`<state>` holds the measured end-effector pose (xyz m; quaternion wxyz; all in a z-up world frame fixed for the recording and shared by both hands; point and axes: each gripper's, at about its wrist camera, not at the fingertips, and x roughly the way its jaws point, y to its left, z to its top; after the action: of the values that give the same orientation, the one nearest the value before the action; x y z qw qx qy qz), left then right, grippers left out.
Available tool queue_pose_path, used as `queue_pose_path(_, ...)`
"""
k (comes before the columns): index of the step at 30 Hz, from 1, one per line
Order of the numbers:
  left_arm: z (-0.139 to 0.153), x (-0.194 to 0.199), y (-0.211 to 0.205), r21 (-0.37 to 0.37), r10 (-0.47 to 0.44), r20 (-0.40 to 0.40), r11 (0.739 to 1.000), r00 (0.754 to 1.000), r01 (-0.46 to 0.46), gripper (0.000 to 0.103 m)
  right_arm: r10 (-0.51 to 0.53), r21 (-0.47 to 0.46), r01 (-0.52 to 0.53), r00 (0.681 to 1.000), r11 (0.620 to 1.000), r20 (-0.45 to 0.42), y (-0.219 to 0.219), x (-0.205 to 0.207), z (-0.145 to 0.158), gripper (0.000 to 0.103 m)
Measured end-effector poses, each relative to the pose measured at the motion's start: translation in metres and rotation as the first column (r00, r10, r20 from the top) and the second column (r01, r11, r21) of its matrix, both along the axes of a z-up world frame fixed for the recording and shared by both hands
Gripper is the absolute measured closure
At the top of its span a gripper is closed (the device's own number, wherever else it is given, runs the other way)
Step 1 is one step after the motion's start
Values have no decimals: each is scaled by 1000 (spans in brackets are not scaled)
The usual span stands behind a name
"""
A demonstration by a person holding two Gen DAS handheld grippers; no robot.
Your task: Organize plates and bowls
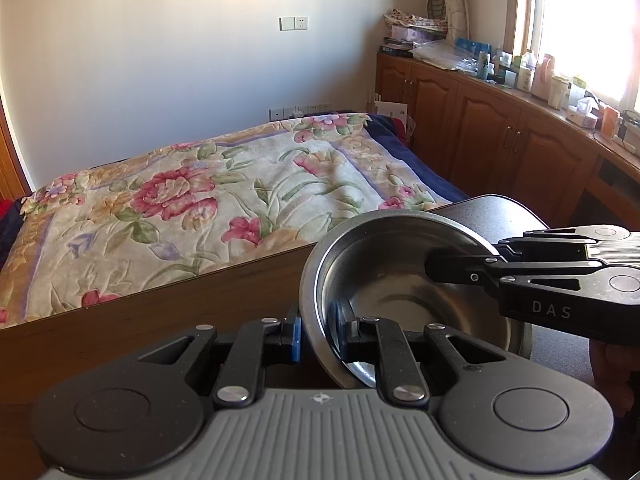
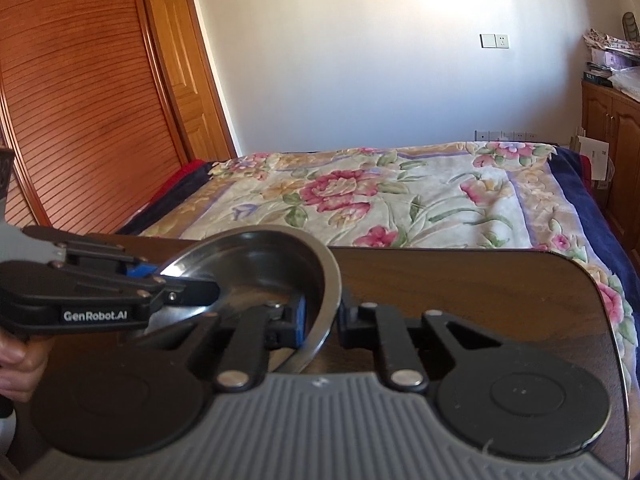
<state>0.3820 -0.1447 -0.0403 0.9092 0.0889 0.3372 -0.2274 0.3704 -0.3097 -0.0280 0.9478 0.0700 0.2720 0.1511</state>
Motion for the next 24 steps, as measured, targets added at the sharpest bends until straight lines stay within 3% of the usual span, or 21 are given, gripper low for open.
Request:
queue_pose_path(12, 18, -12, 3, -10, 11, 29, 1000, 1000, -11, 90, 10, 10, -11, 999, 1000, 43, 1, -1, 7, 91)
queue_pose_path(24, 55, -42, 7, -38, 7, 99, 999, 995, -3, 90, 15, -8, -15, 995, 1000, 97, 3, -17, 32, 93)
